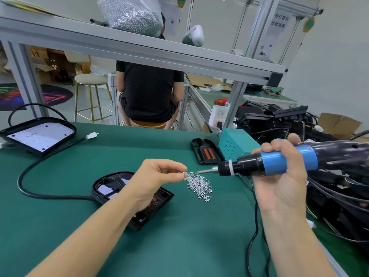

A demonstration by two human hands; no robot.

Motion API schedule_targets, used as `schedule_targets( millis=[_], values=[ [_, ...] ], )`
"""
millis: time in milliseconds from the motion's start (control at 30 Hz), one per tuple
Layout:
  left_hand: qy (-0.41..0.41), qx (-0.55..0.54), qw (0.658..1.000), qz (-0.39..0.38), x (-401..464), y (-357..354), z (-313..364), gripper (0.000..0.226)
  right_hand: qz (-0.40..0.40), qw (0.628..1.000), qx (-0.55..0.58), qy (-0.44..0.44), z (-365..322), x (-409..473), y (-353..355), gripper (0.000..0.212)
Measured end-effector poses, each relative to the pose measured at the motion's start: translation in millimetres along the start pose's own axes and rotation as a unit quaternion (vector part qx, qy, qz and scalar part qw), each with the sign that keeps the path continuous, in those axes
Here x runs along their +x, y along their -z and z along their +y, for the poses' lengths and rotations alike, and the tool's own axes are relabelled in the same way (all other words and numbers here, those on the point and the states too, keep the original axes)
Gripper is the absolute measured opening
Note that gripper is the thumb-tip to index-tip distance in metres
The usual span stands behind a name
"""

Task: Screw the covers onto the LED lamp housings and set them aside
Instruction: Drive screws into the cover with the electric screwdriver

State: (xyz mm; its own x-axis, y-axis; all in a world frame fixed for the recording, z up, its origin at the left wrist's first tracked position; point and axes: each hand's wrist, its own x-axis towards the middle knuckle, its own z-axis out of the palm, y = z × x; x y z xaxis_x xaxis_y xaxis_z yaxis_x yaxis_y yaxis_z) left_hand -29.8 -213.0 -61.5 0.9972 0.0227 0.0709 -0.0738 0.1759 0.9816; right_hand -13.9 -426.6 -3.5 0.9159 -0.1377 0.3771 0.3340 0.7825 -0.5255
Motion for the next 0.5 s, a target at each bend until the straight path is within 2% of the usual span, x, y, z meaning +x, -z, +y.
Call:
schedule_targets(
  millis=[133, 500],
  values=[
    [-0.013, -0.048, 0.999, 0.021, -19, 8, 3, 0.015, -0.026, 0.999, 0.03, -0.022, 9, -6, -21, 0.029],
    [-0.042, -0.061, 0.995, 0.066, -42, 24, 5, 0.013, -0.056, 0.997, 0.007, -0.047, 29, -18, -49, 0.033]
  ],
)
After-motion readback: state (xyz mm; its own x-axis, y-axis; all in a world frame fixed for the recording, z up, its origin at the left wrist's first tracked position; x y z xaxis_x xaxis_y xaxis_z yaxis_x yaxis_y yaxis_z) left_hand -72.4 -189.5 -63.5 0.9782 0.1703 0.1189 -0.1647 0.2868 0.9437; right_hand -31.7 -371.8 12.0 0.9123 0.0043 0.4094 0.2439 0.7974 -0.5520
